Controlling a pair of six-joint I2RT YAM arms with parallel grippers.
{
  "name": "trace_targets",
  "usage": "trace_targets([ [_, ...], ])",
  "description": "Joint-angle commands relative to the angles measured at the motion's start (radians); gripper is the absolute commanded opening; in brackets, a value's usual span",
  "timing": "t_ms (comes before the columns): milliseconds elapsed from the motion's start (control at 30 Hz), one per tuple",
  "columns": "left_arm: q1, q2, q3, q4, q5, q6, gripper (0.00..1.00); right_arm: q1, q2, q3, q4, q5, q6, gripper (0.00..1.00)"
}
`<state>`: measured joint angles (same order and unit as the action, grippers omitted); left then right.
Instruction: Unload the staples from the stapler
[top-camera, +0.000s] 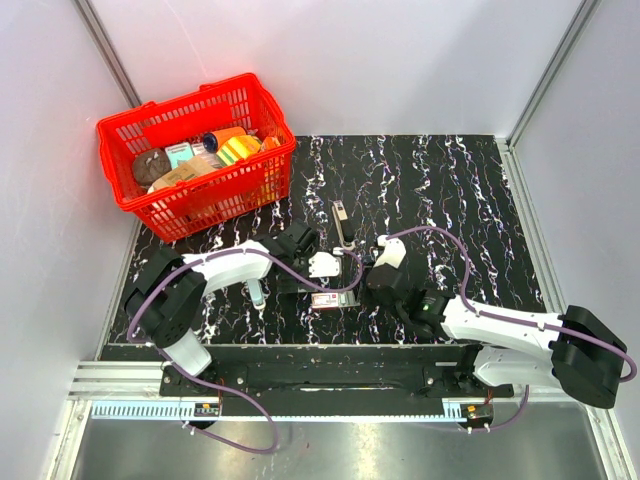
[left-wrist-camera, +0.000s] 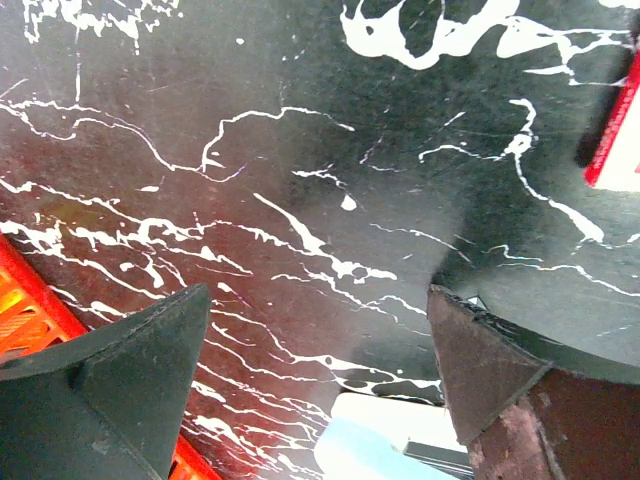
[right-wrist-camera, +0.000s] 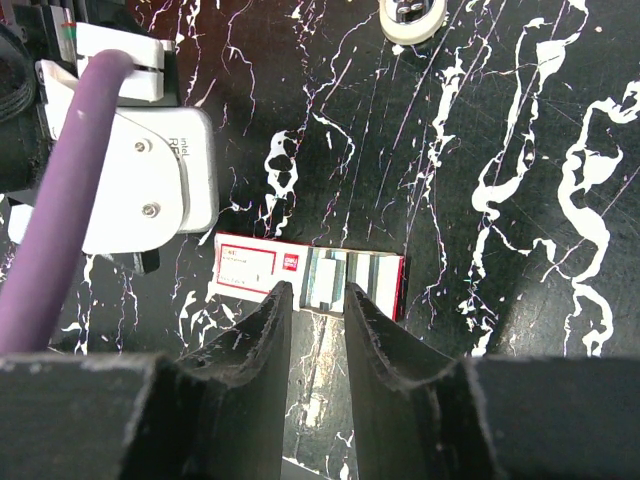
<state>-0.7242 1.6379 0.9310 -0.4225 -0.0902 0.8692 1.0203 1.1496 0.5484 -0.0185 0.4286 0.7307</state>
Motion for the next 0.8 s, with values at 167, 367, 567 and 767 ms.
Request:
trace_targets([
  [167,-0.006,-0.041,0.071,-0.107,0.109,-0.088,0.95,-0.003,-0.019,-0.001,0.043,0.039,0.012,0.33],
  [367,0.005,-0.062,0.184,-0.159,0.095,-0.18,0.97,-0.003,-0.019,-0.004,0.045,0.038,0.012,0.33],
  [567,0.023,-0.107,0.184,-0.237,0.173,-0.187,0.96,-0.003,-0.024,-0.01,0.045,0.042,0.01,0.33],
  [767,0.022,-0.138,0.098,-0.321,0.305,-0.064,0.92,-0.003,-0.033,-0.015,0.046,0.044,0.012,0.33],
])
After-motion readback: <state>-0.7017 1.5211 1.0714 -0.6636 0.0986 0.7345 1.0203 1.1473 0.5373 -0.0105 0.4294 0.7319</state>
